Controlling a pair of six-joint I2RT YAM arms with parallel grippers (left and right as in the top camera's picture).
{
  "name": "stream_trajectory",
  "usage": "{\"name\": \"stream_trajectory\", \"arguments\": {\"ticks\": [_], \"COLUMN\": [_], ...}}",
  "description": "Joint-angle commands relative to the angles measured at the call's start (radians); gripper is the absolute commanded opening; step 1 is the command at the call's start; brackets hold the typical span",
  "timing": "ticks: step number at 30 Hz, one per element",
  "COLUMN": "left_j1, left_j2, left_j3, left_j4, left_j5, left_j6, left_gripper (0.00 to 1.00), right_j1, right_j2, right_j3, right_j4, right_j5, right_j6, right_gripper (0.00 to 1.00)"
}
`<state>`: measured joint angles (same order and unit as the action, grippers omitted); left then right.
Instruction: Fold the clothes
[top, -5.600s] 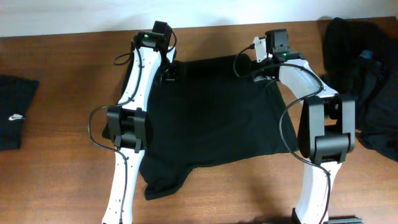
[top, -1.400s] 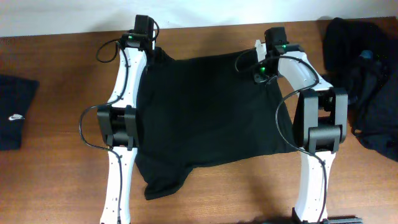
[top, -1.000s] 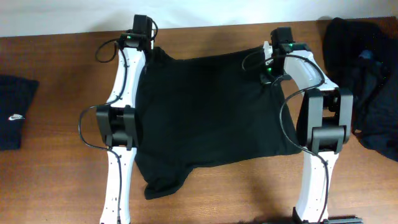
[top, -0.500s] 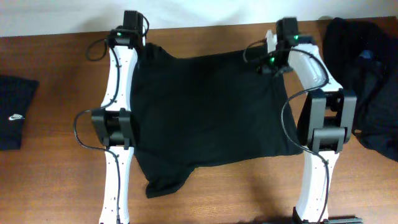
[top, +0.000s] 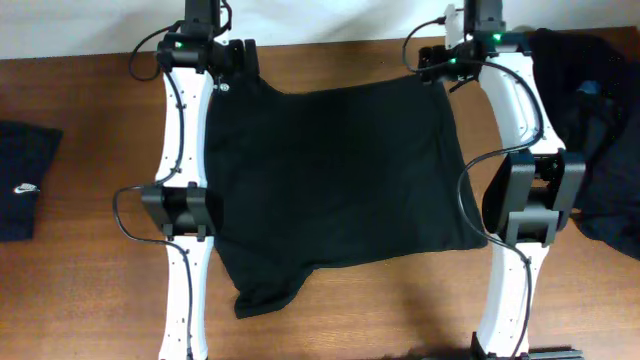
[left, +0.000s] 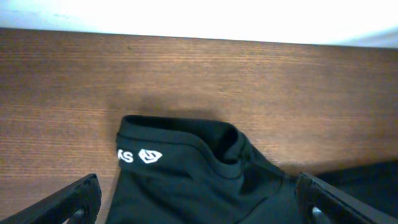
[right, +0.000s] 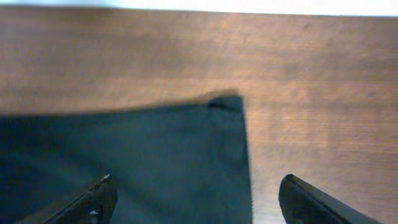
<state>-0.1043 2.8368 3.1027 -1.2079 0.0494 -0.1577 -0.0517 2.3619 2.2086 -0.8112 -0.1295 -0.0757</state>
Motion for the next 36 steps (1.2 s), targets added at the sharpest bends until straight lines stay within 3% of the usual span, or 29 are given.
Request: {"name": "stream_trajectory", "arguments": {"ticks": [1,18,36], "left_j1": [0.045,0.074,0.076], "left_j2": [-0.022,-0.021,-0.021], "left_j3": [-0.018,-0.267,-0.400], "left_j4": [0.015,0.294,0.505], "left_j5": [0.024,0.191,0.191], "left_j6": [0.017,0.172,0.175], "left_gripper": [0.99,0.99,0.98], "right_j1": [-0.010,-0.006,-0.005], "right_j2": [0.013,0.174,0.245], "right_j3": [0.013,0.013,0.013], "right_j4": [0.024,0.101,0.219], "right_j5": [0.003,0.005,0.002], "right_j6": [0.005,0.005,0.006], "right_gripper": [0.88,0.88,0.88]}}
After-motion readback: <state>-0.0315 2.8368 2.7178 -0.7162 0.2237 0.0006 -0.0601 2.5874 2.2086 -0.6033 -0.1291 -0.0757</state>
